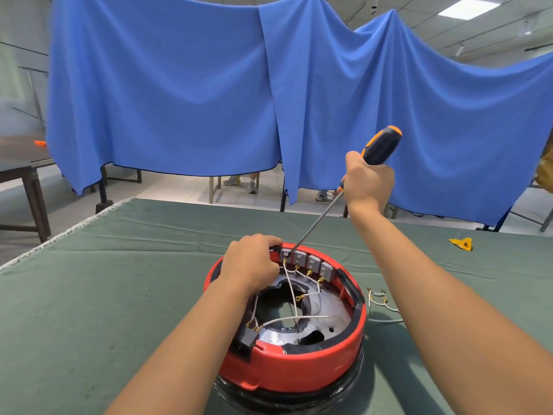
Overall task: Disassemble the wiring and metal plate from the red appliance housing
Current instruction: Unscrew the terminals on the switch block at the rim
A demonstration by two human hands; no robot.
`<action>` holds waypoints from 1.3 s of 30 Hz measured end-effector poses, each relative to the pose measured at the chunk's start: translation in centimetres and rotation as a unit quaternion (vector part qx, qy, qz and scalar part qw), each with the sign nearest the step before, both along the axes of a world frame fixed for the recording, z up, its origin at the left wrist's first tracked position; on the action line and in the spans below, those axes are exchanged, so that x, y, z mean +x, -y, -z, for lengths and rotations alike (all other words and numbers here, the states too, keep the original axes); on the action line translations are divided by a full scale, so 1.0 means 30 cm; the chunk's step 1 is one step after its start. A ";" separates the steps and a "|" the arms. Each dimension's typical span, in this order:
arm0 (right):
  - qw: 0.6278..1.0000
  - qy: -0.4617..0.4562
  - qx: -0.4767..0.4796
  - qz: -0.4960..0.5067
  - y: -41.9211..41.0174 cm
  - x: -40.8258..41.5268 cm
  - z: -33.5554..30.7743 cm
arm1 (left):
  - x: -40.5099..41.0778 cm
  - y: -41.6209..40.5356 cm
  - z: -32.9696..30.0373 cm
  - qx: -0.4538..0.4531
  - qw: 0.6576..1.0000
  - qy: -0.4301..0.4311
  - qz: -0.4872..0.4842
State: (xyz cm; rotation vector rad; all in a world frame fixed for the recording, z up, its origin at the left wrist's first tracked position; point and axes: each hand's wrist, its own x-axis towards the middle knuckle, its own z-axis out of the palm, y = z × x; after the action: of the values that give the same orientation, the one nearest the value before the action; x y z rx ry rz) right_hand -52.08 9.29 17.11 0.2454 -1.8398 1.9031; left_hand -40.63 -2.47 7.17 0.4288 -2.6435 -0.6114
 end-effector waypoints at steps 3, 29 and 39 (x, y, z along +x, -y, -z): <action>0.999 0.034 -0.021 0.014 -0.020 -0.022 0.015 | -0.001 0.000 -0.001 0.002 1.000 -0.001 -0.001; 0.976 -0.088 -0.198 -0.024 -0.118 0.168 0.209 | -0.005 -0.002 0.002 -0.005 1.000 0.003 -0.006; 0.985 -0.013 -0.175 -0.001 -0.074 0.021 0.119 | 0.001 -0.005 -0.001 -0.007 1.000 0.008 -0.007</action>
State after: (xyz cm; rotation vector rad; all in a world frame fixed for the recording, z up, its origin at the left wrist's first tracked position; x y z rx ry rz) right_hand -51.45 11.50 13.55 0.1520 -1.4552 2.1697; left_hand -40.61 -2.32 7.21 0.4505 -2.6553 -0.5871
